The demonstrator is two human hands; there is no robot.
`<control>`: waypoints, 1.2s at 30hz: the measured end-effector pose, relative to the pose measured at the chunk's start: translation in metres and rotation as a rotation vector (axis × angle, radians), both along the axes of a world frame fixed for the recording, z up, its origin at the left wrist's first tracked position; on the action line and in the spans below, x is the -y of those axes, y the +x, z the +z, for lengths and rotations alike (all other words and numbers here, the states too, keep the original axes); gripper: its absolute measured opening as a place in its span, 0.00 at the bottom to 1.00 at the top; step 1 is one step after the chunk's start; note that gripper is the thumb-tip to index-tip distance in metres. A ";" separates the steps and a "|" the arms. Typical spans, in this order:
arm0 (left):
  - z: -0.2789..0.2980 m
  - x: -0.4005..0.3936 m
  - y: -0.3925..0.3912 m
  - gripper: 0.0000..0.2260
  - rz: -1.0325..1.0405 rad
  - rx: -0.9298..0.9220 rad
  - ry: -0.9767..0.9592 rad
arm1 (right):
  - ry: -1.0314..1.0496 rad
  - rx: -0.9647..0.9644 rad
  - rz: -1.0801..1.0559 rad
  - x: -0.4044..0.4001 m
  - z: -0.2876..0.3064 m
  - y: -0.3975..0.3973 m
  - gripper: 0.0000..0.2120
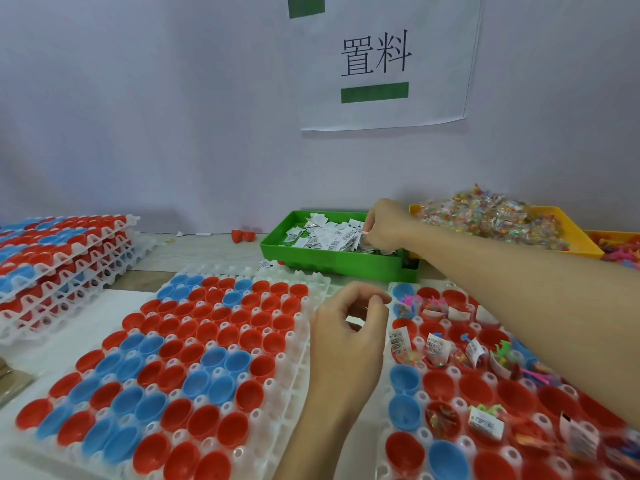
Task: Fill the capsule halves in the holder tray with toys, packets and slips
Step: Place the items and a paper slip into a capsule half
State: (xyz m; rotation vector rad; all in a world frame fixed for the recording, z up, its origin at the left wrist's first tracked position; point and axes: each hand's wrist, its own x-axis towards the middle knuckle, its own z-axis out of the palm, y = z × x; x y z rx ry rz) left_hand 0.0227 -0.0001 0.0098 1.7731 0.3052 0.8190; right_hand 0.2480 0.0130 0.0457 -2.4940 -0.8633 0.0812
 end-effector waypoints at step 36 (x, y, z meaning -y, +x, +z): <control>0.006 0.011 -0.003 0.09 -0.493 -0.008 -0.515 | 0.532 0.025 0.411 0.171 0.027 -0.138 0.03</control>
